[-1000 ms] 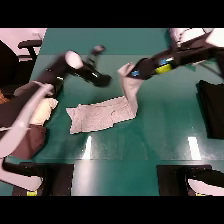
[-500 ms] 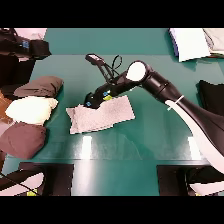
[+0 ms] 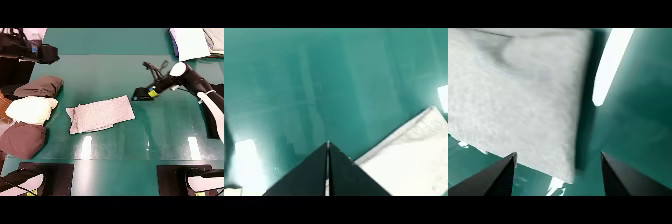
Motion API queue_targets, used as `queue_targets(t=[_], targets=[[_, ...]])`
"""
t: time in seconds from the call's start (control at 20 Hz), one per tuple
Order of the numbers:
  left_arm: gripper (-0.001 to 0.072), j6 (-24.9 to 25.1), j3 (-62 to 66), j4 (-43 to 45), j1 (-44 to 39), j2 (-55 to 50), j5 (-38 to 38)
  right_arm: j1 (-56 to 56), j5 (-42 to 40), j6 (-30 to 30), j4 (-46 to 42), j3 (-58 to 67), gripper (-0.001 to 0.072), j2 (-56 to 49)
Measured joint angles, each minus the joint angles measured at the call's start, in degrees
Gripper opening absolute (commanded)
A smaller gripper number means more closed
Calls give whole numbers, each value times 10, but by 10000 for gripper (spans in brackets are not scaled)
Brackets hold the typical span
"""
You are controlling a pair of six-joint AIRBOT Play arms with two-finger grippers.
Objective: Fold the shirts.
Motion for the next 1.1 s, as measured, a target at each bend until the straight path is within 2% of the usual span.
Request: queue_targets(t=[0.15,0.3,0.35,0.5,0.55,0.8,1.1], targets=[[22,0,-3,-12,-12,-7,5,-21,-4,-28,68,-33,590,-37],[22,0,-4,-20,-16,-11,9,-1,-14,-52,134,-42,517,-75],[22,1,-4,-21,-17,-11,9,11,-14,-59,150,-38,379,-88],[21,2,-4,-30,-19,-12,9,49,-20,-78,164,-4,64,-120],[22,2,-4,-36,-19,-12,9,60,-19,-82,167,12,19,-127],[21,2,-4,-51,-43,-12,9,58,-21,-73,130,90,15,-118],[22,4,-4,-54,-115,-12,10,-109,-31,-22,18,117,15,-16]])
